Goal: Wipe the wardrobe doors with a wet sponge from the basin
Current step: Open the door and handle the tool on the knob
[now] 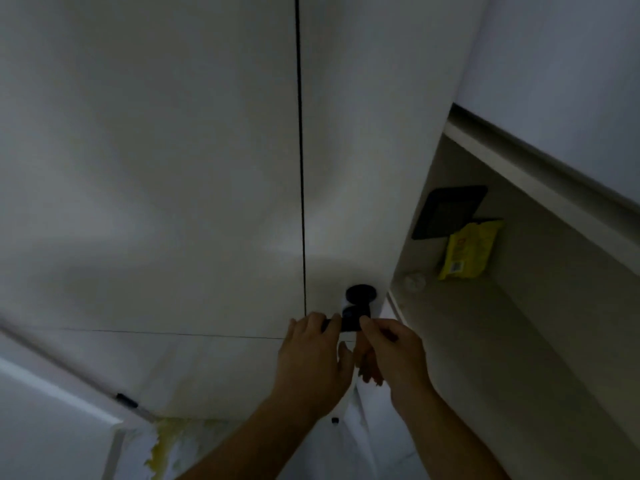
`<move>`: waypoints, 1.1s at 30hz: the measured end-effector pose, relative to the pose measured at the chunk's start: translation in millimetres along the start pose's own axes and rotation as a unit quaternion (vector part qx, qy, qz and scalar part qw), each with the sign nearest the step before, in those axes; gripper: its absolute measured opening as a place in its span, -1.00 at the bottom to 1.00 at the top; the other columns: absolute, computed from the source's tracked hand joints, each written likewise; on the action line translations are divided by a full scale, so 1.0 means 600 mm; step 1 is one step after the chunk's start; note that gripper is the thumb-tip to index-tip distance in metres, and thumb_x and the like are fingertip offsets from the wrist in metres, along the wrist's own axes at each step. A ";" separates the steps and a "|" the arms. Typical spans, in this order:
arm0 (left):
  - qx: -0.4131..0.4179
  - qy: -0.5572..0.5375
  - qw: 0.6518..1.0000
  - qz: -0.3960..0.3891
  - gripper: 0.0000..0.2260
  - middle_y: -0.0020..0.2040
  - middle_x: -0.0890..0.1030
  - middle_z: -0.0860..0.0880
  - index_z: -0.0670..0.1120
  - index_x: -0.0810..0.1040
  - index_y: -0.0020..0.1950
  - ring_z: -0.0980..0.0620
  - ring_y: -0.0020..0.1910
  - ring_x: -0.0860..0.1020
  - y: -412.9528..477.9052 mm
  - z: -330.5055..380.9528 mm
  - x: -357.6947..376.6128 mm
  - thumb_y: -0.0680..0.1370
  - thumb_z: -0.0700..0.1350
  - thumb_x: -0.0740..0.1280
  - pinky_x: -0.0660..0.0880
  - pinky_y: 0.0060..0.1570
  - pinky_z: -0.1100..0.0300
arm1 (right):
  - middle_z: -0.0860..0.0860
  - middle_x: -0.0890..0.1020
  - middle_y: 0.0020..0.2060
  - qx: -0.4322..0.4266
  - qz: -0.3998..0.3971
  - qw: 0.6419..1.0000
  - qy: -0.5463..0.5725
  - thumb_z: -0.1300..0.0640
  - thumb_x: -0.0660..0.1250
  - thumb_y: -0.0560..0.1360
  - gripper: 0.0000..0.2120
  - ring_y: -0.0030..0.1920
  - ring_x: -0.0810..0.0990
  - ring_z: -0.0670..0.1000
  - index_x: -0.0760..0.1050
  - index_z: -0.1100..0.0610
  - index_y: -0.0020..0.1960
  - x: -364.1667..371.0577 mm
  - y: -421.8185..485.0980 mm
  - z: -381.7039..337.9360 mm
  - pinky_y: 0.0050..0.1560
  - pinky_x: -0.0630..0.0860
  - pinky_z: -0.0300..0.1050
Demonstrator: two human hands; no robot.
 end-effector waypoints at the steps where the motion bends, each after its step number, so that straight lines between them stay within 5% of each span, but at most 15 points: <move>1: 0.005 0.006 1.000 0.012 -0.54 0.03 0.63 -0.04 -0.09 0.62 0.28 -0.04 -0.02 0.64 -0.020 0.004 -0.005 0.54 0.07 0.14 0.59 0.18 -0.12 | 0.23 0.68 -0.32 0.010 0.005 1.000 -0.006 0.00 0.46 0.55 -0.75 -0.47 0.56 0.05 0.64 0.21 -0.09 -0.005 -0.021 0.008 -0.54 0.44 -0.20; 7: 0.000 0.009 1.000 0.011 -0.57 0.07 0.60 -0.12 -0.12 0.60 0.26 -0.13 0.10 0.58 -0.150 0.034 -0.035 0.59 0.09 0.12 0.53 0.25 -0.11 | 0.20 0.70 -0.28 0.021 0.039 0.999 -0.007 0.00 0.47 0.55 -0.74 -0.30 0.64 0.15 0.67 0.22 -0.07 -0.060 -0.156 0.048 -0.44 0.53 -0.18; 13: -0.025 0.052 0.998 -0.003 -0.64 0.09 0.57 -0.10 -0.07 0.55 0.17 -0.09 0.14 0.51 -0.268 0.038 -0.067 0.67 0.14 0.11 0.40 0.32 -0.02 | 0.24 0.69 -0.33 -0.006 0.000 0.999 -0.031 0.02 0.42 0.59 -0.77 -0.34 0.60 0.19 0.65 0.19 -0.07 -0.102 -0.282 0.056 -0.34 0.52 -0.06; 17: -0.039 0.056 0.997 0.028 -0.59 -0.01 0.61 -0.14 -0.11 0.59 0.05 -0.18 0.08 0.58 -0.356 0.034 -0.091 0.61 0.19 0.14 0.37 0.39 -0.16 | 0.19 0.70 -0.29 -0.036 -0.085 0.995 -0.033 0.03 0.36 0.58 -0.78 -0.32 0.58 0.19 0.59 0.19 0.08 -0.113 -0.354 0.061 -0.37 0.49 -0.07; 23: -0.034 0.013 0.999 0.037 -0.53 0.03 0.62 -0.06 -0.09 0.54 0.34 -0.10 0.10 0.59 -0.505 0.050 -0.113 0.58 0.16 0.15 0.36 0.42 -0.16 | 0.22 0.68 -0.22 -0.072 -0.254 0.958 -0.114 -0.11 0.35 0.47 -0.64 -0.36 0.58 0.15 0.59 0.14 0.09 -0.095 -0.428 0.064 -0.43 0.52 -0.17; 27: -0.072 0.025 0.996 0.056 -0.51 0.02 0.59 -0.07 -0.12 0.54 0.33 -0.12 0.10 0.56 -0.594 0.030 -0.132 0.56 0.17 0.15 0.39 0.36 -0.17 | 0.15 0.69 -0.16 -0.051 -0.355 0.922 -0.144 -0.46 0.51 0.22 -0.44 -0.34 0.63 0.11 0.66 -0.09 0.03 -0.068 -0.475 0.089 -0.41 0.55 -0.17; 33: -0.167 0.053 0.983 0.055 -0.47 0.34 0.55 -0.06 -0.07 0.45 0.44 -0.12 0.53 0.33 -0.733 0.003 -0.174 0.59 0.21 0.18 0.17 0.55 -0.17 | 0.21 0.69 -0.20 -0.044 -0.487 0.858 -0.158 -0.51 0.53 0.11 -0.37 -0.37 0.62 0.17 0.69 -0.13 0.01 0.013 -0.566 0.118 -0.45 0.53 -0.13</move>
Point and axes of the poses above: each hand's wrist, its own y-axis towards the middle knuckle, its own x-axis out of the palm, z = x × y, the point moved 8 cm from there along y, towards the middle knuckle
